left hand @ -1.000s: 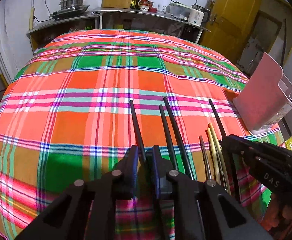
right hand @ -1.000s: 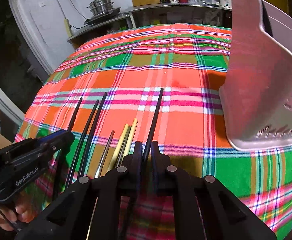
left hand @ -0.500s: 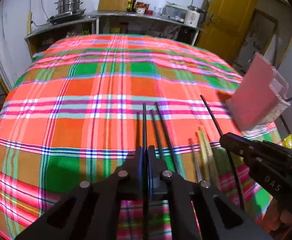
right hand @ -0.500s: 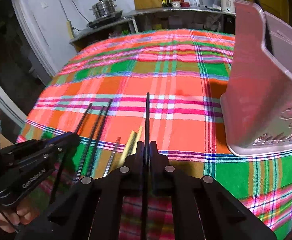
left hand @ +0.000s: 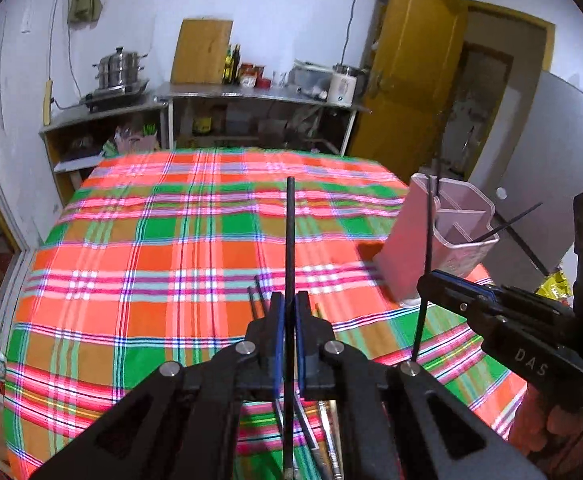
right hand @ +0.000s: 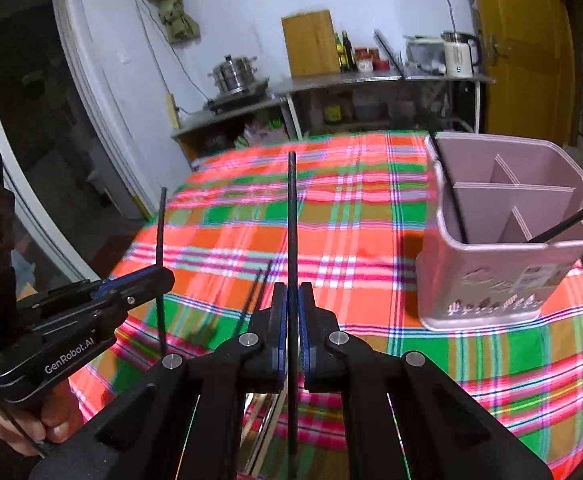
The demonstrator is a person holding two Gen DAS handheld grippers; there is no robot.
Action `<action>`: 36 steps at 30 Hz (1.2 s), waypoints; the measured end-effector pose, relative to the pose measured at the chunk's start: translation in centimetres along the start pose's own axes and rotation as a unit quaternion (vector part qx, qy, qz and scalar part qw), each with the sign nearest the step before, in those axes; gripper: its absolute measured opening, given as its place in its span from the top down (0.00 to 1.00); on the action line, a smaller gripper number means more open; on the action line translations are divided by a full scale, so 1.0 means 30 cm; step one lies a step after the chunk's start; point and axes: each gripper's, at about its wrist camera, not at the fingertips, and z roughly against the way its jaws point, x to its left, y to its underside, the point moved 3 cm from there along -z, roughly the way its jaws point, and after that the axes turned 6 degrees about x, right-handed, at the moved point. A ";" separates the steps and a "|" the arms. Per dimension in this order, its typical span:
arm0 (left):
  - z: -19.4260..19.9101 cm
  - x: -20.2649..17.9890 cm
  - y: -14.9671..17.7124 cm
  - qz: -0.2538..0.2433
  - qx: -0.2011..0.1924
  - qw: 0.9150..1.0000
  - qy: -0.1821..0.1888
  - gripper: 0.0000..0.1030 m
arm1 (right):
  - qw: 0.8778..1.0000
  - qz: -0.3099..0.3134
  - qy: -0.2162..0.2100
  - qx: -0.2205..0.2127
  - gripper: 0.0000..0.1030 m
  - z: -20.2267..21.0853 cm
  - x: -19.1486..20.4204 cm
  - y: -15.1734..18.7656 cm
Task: Organize utensils
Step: 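Raise the left tool's chopstick upright over the pink holder while the right tool carries its own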
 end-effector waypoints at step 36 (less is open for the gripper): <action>0.117 -0.346 -0.239 -0.042 -0.040 0.992 0.112 0.95 | 0.991 -0.047 0.054 -0.114 0.95 0.414 -0.243 -0.094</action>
